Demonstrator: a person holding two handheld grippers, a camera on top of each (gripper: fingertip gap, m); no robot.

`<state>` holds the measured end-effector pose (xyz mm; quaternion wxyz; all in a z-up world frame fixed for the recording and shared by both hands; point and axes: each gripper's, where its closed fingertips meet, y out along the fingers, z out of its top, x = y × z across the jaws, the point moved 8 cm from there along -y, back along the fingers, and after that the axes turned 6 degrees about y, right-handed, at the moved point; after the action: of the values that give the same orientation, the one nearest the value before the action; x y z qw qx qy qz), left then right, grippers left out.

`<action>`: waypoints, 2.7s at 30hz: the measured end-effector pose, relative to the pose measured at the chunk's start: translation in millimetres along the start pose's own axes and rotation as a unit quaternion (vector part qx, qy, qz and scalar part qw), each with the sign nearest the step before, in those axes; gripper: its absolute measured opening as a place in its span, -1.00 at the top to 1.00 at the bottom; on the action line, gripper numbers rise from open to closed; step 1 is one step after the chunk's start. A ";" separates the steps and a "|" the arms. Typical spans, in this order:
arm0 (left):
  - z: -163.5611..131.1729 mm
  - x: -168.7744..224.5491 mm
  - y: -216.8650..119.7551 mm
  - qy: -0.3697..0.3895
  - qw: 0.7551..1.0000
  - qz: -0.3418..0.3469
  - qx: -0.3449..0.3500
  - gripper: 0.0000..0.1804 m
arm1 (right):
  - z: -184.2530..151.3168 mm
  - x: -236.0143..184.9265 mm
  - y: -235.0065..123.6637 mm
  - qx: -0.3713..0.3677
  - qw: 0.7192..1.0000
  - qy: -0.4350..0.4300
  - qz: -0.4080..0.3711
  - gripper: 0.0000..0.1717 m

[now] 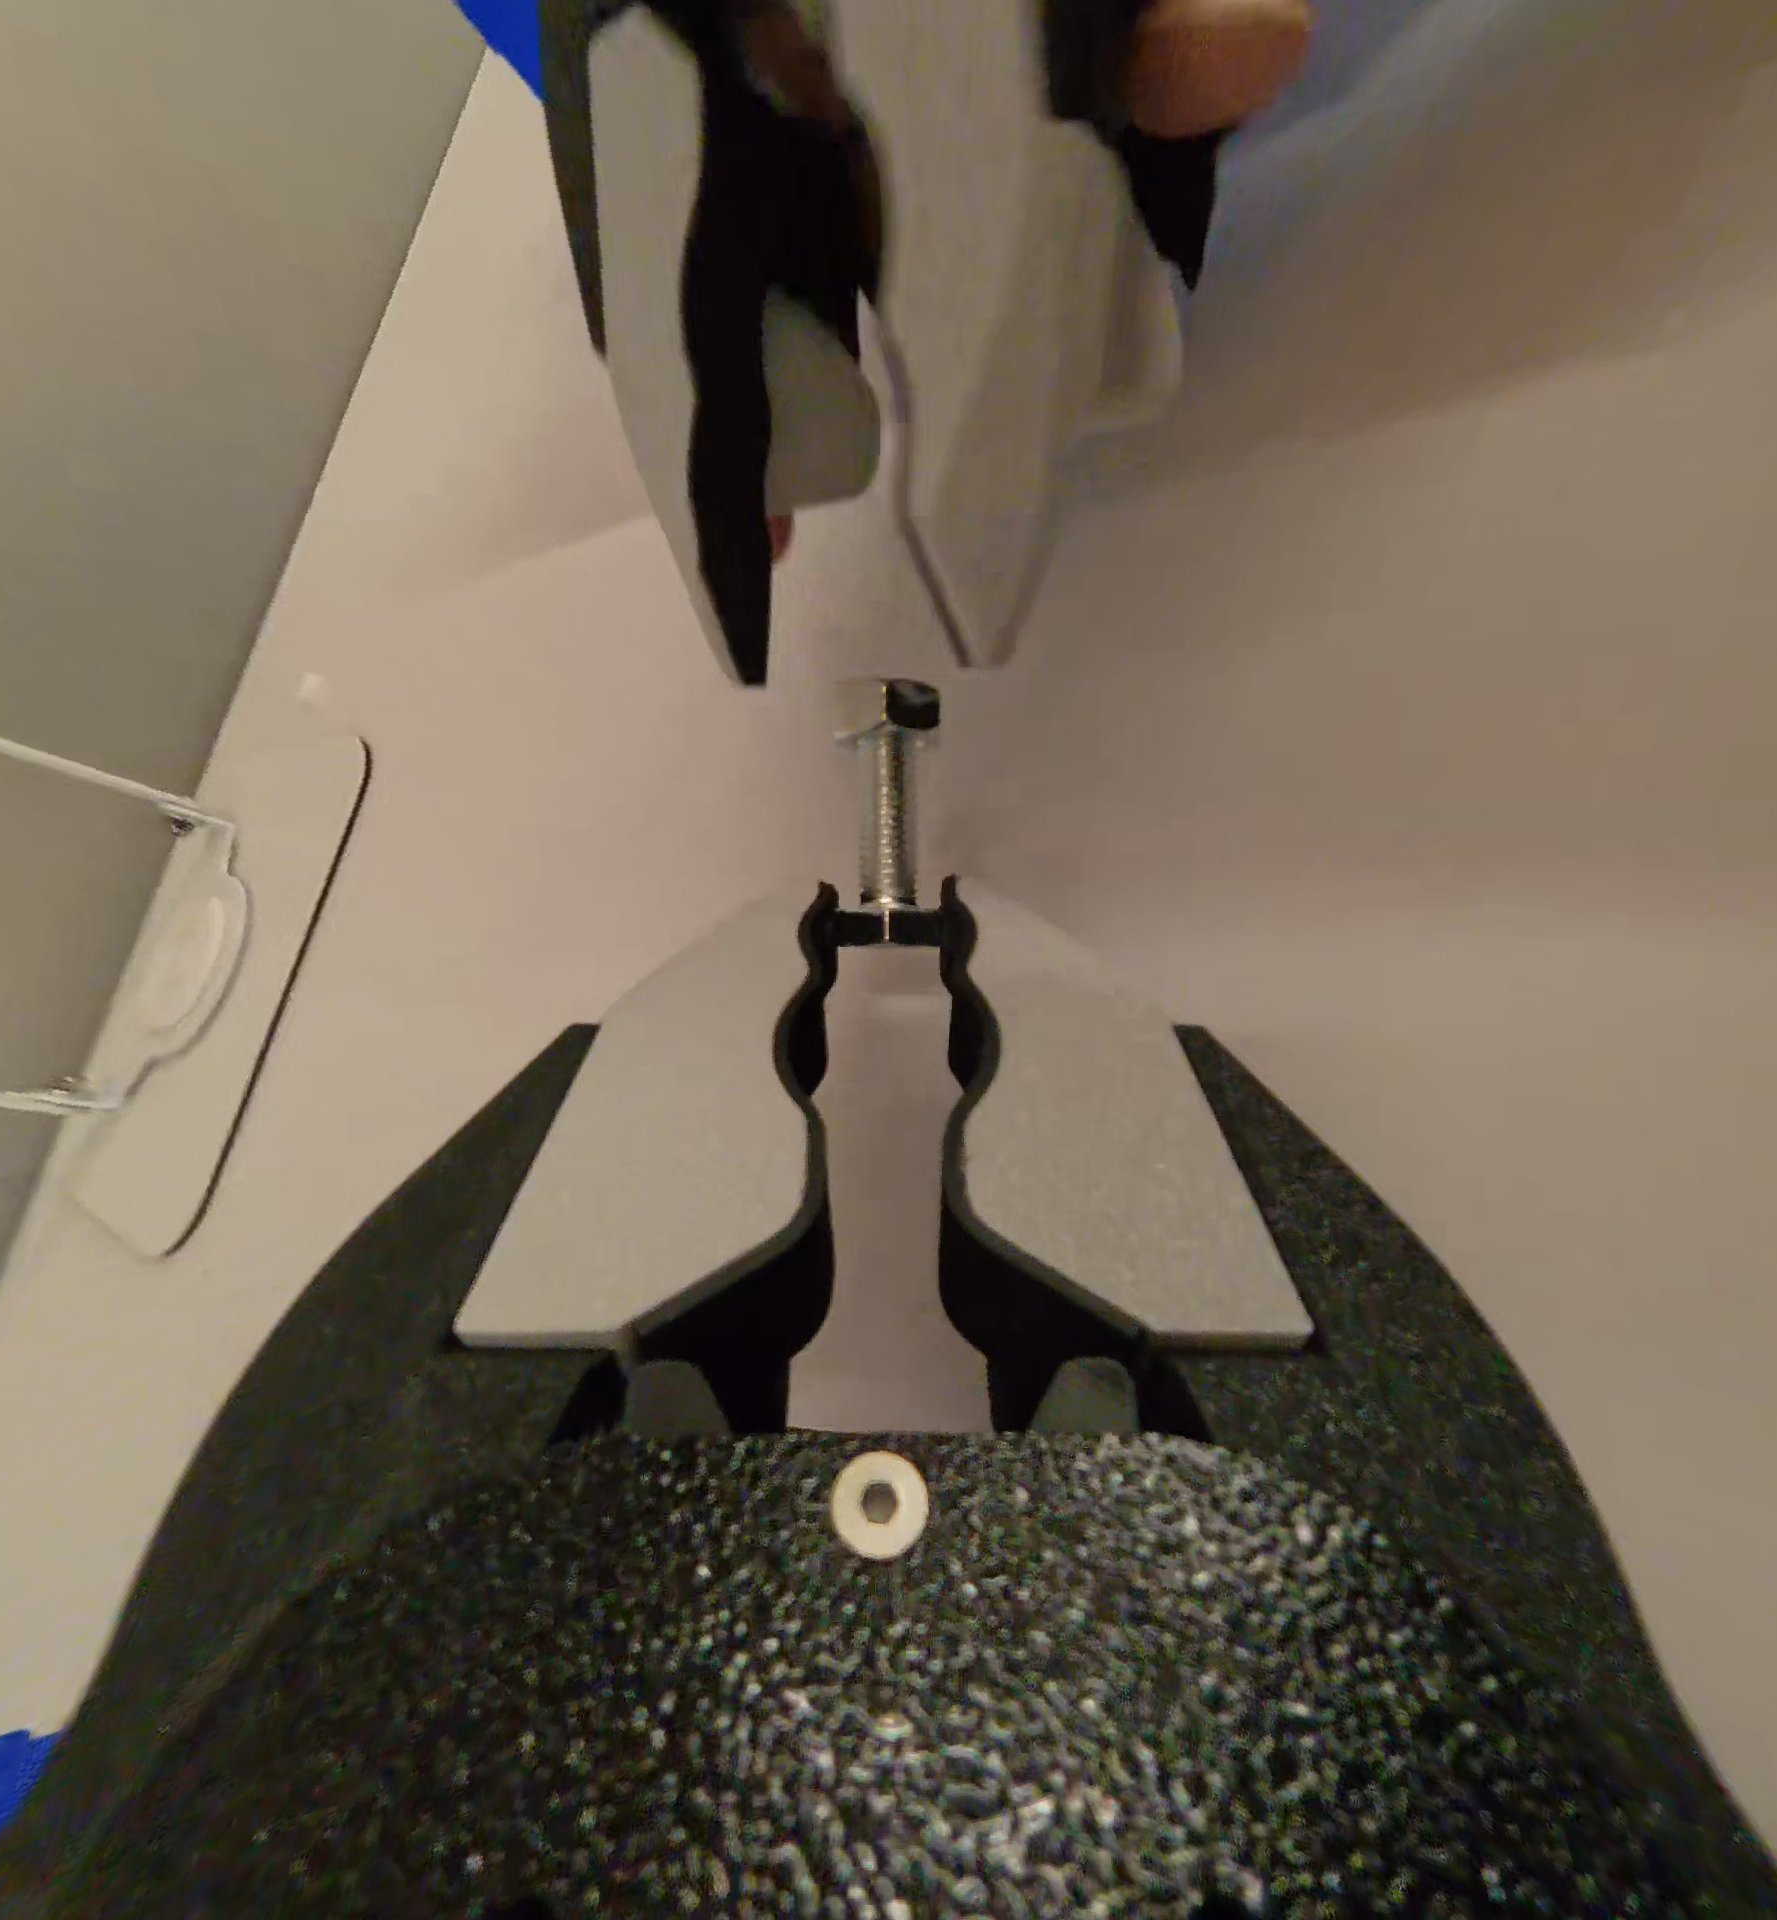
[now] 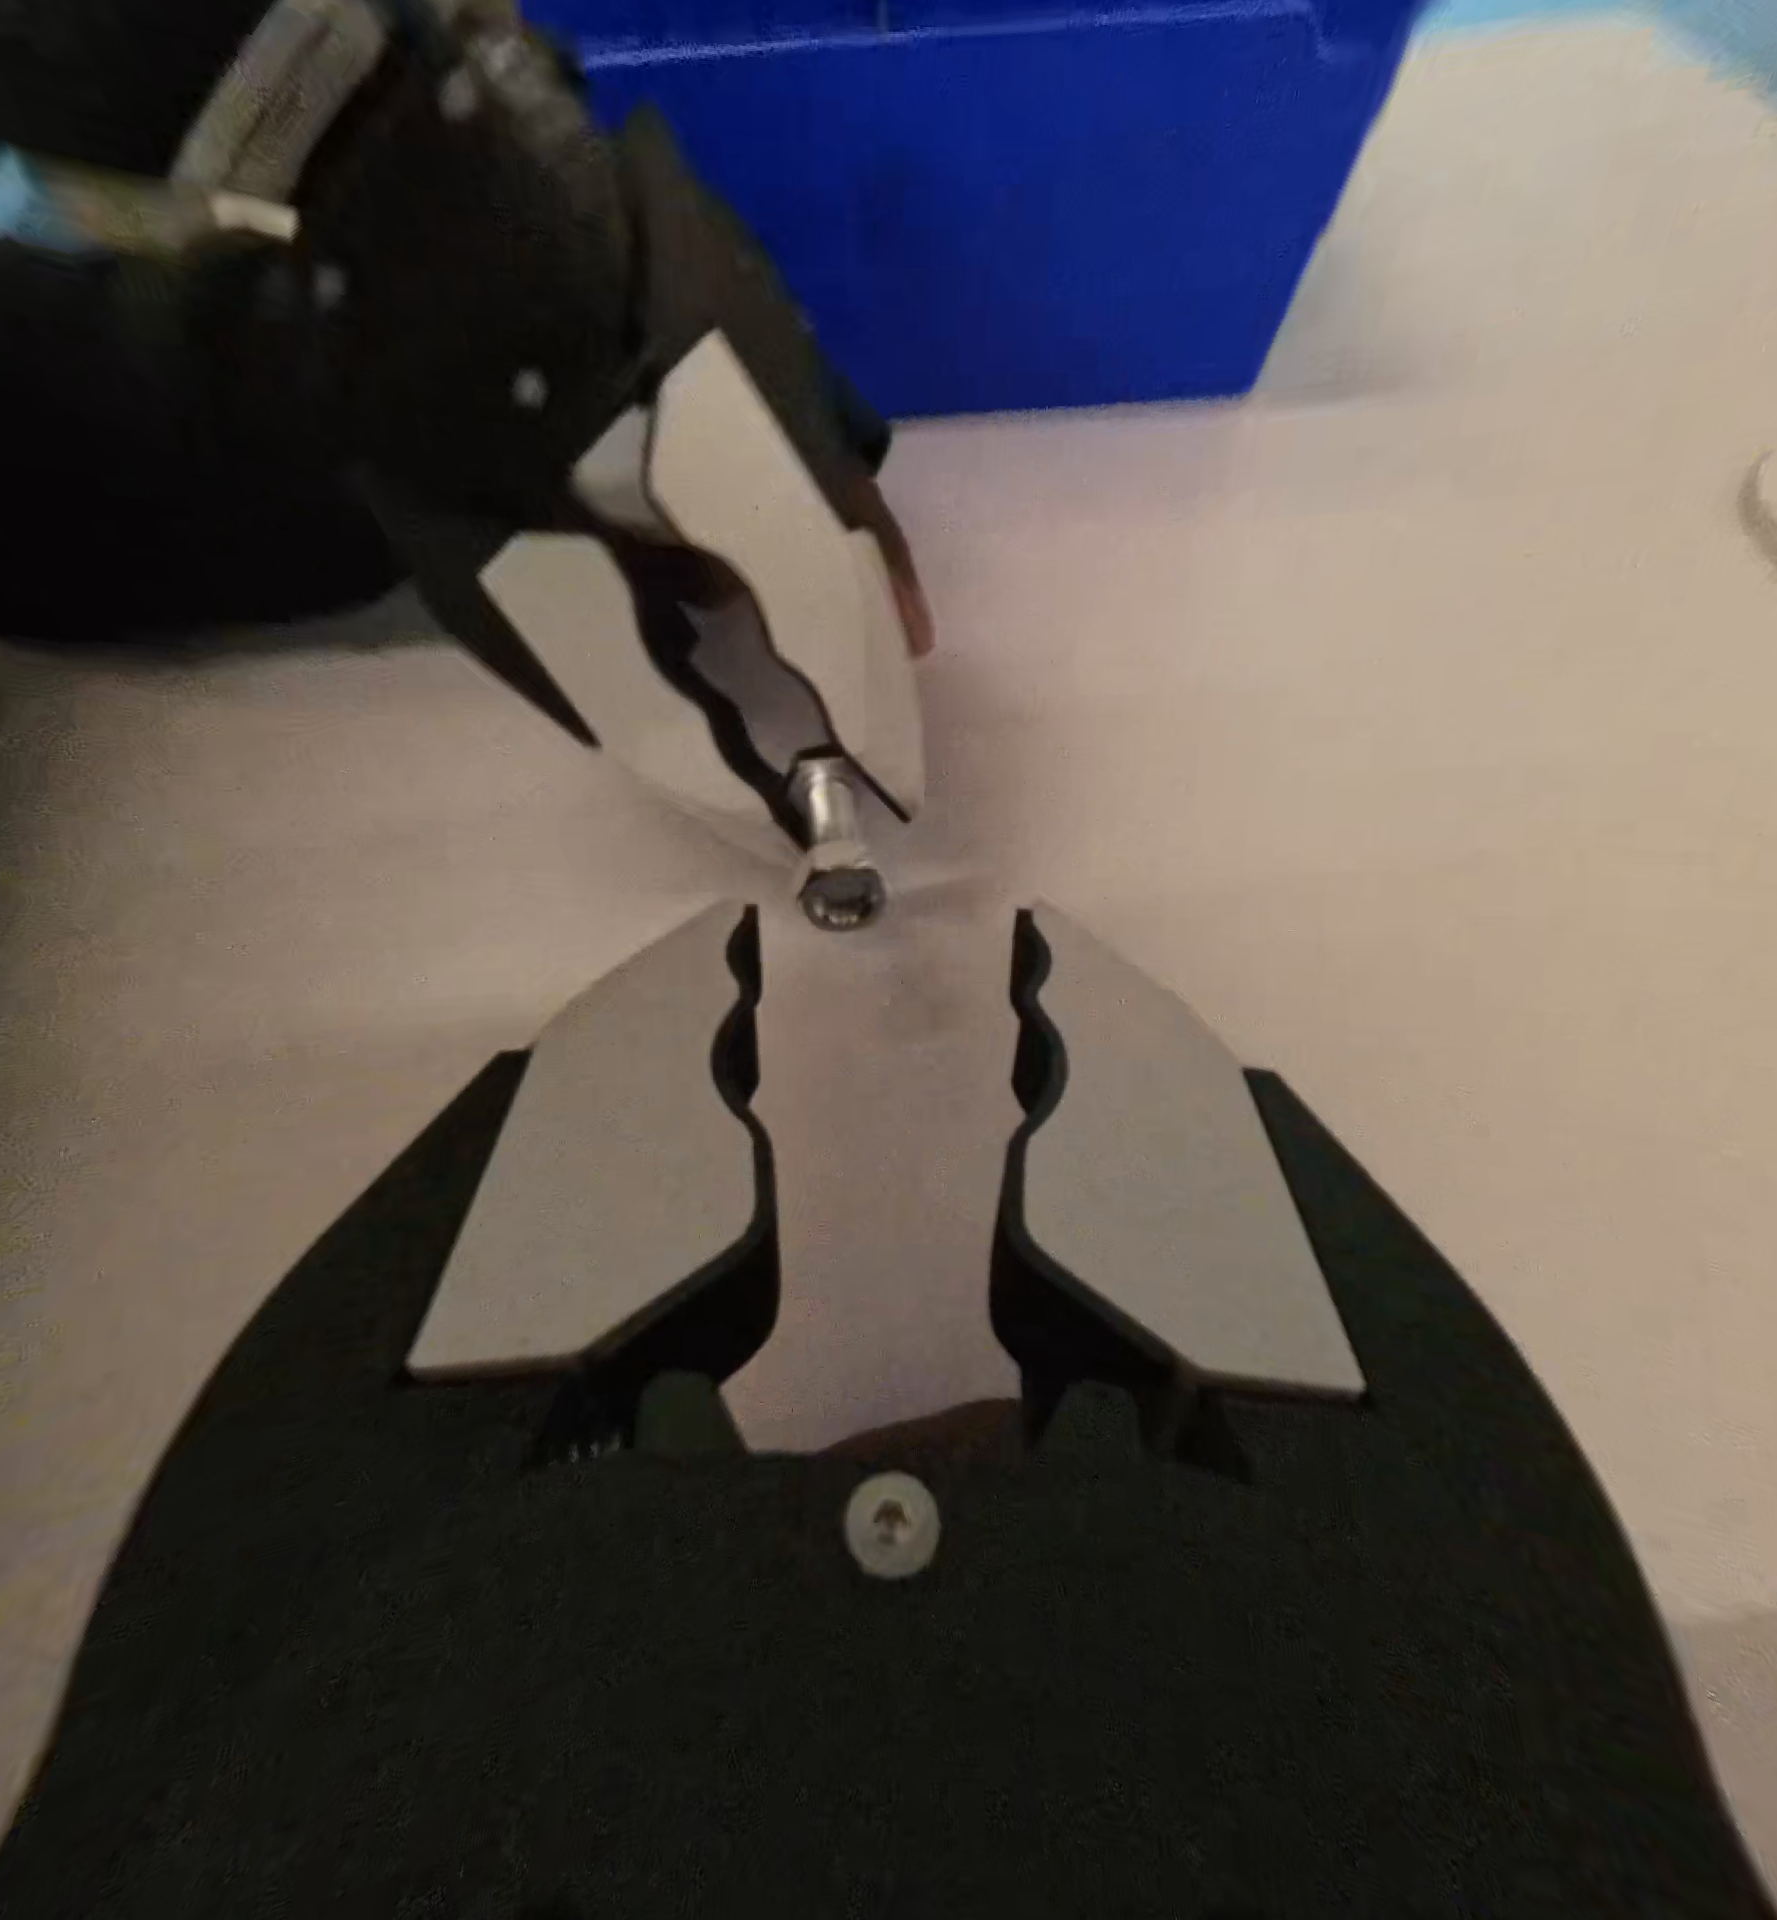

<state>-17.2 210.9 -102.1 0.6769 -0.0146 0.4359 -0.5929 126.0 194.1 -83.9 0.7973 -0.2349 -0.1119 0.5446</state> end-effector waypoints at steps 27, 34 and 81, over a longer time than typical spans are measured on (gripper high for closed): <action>1.7 -1.4 -2.3 -0.027 0.999 -0.015 0.017 0.80 | -1.2 -11.0 0.6 -0.017 0.992 -0.121 -0.040 0.46; 3.2 5.7 1.2 0.021 1.000 -0.018 0.004 0.80 | -3.1 -16.5 12.9 -0.050 0.998 -0.038 -0.011 0.80; 6.8 14.3 1.8 0.134 0.991 0.019 -0.020 0.80 | -12.1 -3.9 15.7 -0.052 0.948 0.287 0.127 0.80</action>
<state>-12.8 196.4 -107.0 0.6230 0.0602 0.5346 -0.5679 117.0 192.2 -101.8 0.7064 -0.4351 0.1246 0.5442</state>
